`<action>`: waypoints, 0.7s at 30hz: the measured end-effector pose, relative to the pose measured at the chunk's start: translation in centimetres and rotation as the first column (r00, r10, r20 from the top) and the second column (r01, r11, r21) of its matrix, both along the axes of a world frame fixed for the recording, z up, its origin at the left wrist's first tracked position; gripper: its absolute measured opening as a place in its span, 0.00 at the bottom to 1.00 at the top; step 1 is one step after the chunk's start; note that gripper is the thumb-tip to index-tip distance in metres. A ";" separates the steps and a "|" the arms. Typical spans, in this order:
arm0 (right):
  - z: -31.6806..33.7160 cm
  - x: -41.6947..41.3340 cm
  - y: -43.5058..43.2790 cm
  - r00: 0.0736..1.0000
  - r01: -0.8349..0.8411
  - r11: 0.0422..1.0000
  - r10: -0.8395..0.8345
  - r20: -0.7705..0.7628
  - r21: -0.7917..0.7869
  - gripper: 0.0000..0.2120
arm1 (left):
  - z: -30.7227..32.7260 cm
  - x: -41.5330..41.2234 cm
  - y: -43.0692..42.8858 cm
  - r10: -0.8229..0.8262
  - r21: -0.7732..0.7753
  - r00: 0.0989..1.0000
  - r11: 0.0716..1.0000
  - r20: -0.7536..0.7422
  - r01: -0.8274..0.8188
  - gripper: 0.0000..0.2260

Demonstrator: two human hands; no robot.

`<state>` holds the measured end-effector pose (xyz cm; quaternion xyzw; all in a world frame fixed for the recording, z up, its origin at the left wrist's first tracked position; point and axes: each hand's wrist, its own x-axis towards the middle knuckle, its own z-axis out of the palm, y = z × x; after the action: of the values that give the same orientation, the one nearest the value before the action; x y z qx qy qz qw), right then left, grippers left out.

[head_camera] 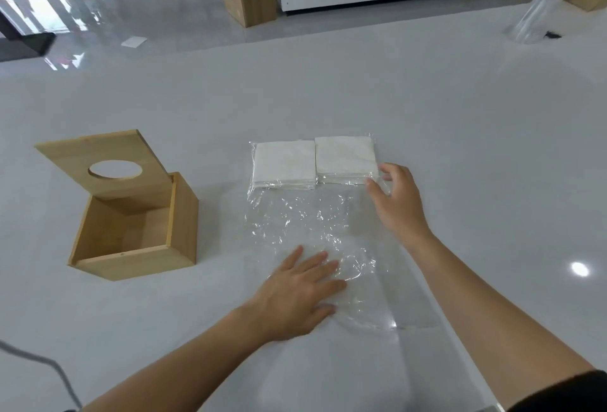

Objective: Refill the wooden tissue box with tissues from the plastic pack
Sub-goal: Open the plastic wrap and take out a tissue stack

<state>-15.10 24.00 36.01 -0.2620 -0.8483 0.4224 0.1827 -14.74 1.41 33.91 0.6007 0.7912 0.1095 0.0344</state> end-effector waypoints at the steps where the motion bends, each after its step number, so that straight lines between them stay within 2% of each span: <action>1: 0.4 0.2 -0.4 1.000 -0.006 1.000 0.005 -0.027 -0.020 0.16 | 0.1 -0.1 0.1 -0.002 0.038 0.998 0.999 0.069 -0.001 0.14; 4: 1.7 0.9 -1.5 0.994 -0.026 0.995 0.015 -0.112 -0.099 0.12 | 0.8 -0.2 0.4 0.061 0.073 0.938 0.993 0.342 -0.091 0.11; 7: 3.1 1.7 -2.5 0.979 -0.095 0.979 0.060 -0.193 -0.180 0.08 | 1.2 -0.5 0.5 0.159 -0.010 0.810 0.983 0.565 -0.186 0.15; 9: 3.7 2.3 -3.1 0.968 -0.160 0.956 0.103 -0.228 -0.247 0.06 | 1.3 -1.0 0.4 0.155 -0.075 0.711 0.987 0.686 -0.142 0.14; 12: 4.6 3.0 -4.0 0.948 -0.257 0.902 0.166 -0.272 -0.347 0.05 | 1.7 -1.8 0.2 0.194 -0.163 0.593 0.981 0.781 -0.107 0.13; 14: 5.2 3.4 -4.5 0.925 -0.343 0.846 0.228 -0.303 -0.409 0.03 | 2.2 -2.0 0.6 0.255 -0.131 0.565 0.959 0.784 -0.251 0.08; 15: 5.5 3.6 -4.7 0.907 -0.406 0.797 0.290 -0.307 -0.448 0.03 | 2.5 -2.0 0.8 0.297 -0.109 0.568 0.934 0.767 -0.342 0.04; 17: 6.0 4.1 -4.9 0.827 -0.554 0.613 0.482 -0.290 -0.563 0.04 | 3.4 -2.2 1.5 0.342 -0.067 0.575 0.893 0.743 -0.444 0.03; 19: 6.3 4.7 -5.3 0.673 -0.642 0.411 0.707 -0.218 -0.647 0.05 | 4.2 -2.9 2.2 0.356 -0.048 0.562 0.872 0.747 -0.488 0.09; 20: 6.4 5.0 -5.4 0.588 -0.658 0.356 0.793 -0.158 -0.663 0.06 | 4.6 -3.3 2.4 0.372 -0.060 0.519 0.852 0.769 -0.520 0.09; 21: 6.3 5.1 -5.7 0.517 -0.663 0.341 0.853 -0.078 -0.667 0.08 | 5.1 -3.6 2.7 0.381 -0.070 0.466 0.827 0.799 -0.557 0.08</action>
<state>-9.99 18.32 42.28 0.0665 -0.6938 0.6683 -0.2598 -18.36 4.10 39.01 0.2479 0.8124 0.4447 0.2842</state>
